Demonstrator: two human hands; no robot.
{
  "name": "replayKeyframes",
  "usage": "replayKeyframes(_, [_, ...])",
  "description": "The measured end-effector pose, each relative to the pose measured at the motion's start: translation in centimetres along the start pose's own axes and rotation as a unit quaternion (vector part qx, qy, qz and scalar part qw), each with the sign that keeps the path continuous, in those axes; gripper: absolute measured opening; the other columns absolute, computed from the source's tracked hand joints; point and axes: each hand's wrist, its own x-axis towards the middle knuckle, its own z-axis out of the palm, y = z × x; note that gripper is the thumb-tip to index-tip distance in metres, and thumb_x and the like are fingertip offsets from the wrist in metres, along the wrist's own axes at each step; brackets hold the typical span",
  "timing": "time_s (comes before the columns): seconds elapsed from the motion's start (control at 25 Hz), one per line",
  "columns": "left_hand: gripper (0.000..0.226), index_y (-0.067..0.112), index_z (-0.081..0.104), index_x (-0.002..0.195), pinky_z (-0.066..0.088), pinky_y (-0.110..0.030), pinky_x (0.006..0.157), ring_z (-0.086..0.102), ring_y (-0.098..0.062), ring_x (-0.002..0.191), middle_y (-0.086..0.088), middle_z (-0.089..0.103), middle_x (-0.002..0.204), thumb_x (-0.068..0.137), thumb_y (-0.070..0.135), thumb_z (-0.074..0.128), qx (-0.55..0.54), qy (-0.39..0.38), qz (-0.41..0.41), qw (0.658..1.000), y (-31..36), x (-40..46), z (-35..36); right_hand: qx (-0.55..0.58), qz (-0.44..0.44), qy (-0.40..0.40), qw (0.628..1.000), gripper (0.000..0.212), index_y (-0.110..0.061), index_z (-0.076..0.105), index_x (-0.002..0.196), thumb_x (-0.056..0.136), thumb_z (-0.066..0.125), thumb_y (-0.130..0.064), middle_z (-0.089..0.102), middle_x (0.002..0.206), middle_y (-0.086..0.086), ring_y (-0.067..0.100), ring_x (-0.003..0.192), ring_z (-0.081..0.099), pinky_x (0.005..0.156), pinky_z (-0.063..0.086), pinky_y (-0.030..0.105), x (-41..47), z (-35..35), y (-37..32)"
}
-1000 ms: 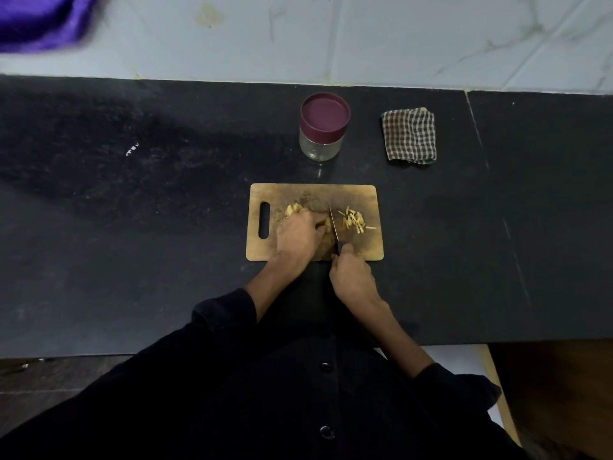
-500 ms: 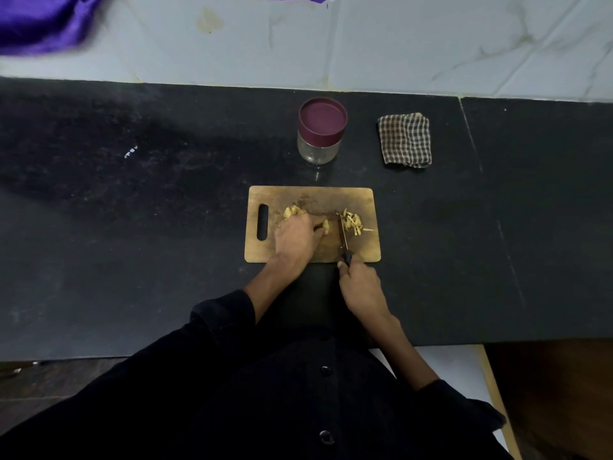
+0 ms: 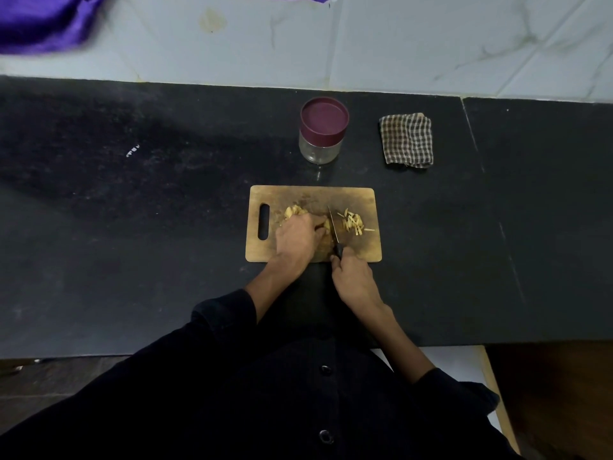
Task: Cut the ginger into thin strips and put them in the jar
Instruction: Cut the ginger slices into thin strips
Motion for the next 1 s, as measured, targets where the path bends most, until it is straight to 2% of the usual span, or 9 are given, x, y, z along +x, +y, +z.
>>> replayKeyframes(0.48, [0.026,0.033,0.065,0.119,0.049,-0.036,0.084,0.063,-0.023,0.100,-0.002,0.069,0.107,0.095,0.032,0.055,0.012,0.001,0.001,1.000,0.1,0.1,0.0,-0.025,0.034,-0.036,0.998,0.023,-0.007,0.047,0.115,0.105,0.039,-0.027,0.058,0.113,0.017,0.034,0.103,0.059,0.079,0.047,0.043,0.0,0.3,0.4])
replayKeyframes(0.8, [0.031,0.026,0.065,0.121,0.048,-0.034,0.081,0.063,-0.021,0.099,-0.003,0.068,0.107,0.094,0.039,0.056,0.023,0.005,-0.014,1.000,-0.2,0.3,0.5,0.011,0.038,0.005,0.999,0.026,-0.006,0.049,0.113,0.106,0.037,-0.027,0.060,0.109,0.018,0.034,0.100,0.060,0.078,0.046,0.042,-0.7,0.4,1.2])
replayKeyframes(1.0, [0.029,0.029,0.065,0.120,0.049,-0.034,0.082,0.062,-0.020,0.099,-0.002,0.068,0.107,0.094,0.037,0.056,0.021,-0.003,-0.006,1.000,-0.2,0.3,0.4,0.030,0.048,0.013,0.998,0.028,-0.006,0.051,0.113,0.105,0.038,-0.030,0.060,0.108,0.018,0.036,0.099,0.060,0.083,0.050,0.047,-0.7,0.0,1.6])
